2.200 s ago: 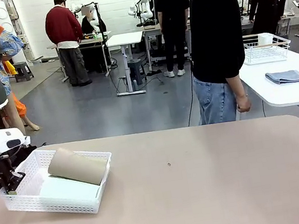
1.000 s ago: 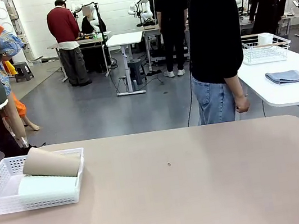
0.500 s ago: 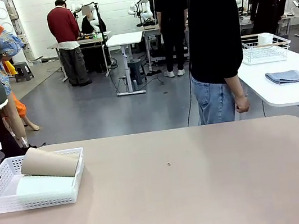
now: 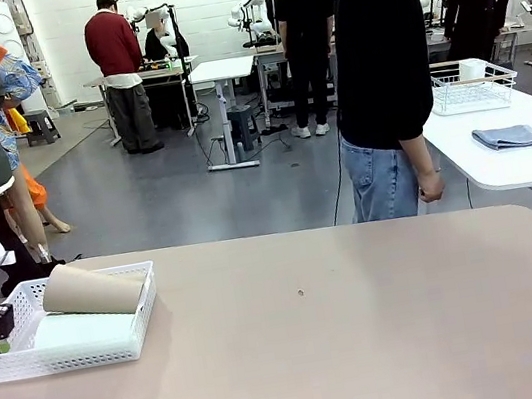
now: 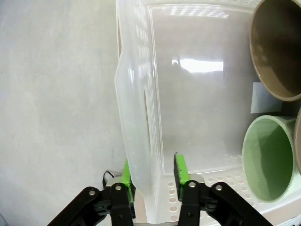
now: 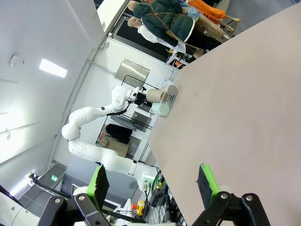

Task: Clean and organize the cups into the basket.
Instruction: Move the Organizing basket back to the left side of the table.

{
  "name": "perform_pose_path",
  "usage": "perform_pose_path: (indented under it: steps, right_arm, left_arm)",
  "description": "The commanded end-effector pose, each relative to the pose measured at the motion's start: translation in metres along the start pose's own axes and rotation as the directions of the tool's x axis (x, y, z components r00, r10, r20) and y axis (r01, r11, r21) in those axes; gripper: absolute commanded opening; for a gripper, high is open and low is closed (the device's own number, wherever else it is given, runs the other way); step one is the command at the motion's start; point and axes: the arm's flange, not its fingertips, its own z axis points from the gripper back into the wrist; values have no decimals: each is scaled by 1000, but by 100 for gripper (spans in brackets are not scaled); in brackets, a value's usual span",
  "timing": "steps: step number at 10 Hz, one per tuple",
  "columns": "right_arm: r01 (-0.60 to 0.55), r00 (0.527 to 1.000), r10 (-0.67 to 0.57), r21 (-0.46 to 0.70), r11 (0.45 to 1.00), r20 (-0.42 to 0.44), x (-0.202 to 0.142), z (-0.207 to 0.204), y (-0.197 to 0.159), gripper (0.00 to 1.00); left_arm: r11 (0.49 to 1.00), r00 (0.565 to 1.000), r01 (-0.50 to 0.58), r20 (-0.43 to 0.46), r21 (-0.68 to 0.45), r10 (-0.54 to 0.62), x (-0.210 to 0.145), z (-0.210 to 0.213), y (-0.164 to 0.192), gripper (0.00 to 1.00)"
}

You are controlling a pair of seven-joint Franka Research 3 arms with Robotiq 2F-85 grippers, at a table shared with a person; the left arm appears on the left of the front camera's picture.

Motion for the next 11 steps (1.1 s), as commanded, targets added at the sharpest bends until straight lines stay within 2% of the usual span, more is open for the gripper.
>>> perform_pose_path:
  steps: [1,3,6,8,10,11]
  right_arm:
    - [-2,1000,2,-1,1000,-9,1,-1,2,100]
    - [-2,1000,2,-1,1000,-9,1,-1,2,100]
    - [-2,1000,2,-1,1000,-9,1,-1,2,100]
    - [-2,1000,2,-1,1000,-9,1,-1,2,100]
    - [-2,1000,2,-1,1000,-9,1,-1,2,100]
    - [-2,1000,2,-1,1000,-9,1,-1,2,100]
  left_arm:
    - [1000,1000,8,20,-21,-7,0,4,7,86]
    - [1000,1000,-2,22,-24,2,-2,8,9,100]
    - [999,999,-21,43,-30,23,-11,22,17,100]
    - [997,982,-58,175,-58,68,-46,66,27,100]
    - [994,969,-105,223,-20,107,-102,107,30,100]
    - [995,967,-96,238,29,86,-130,115,27,100]
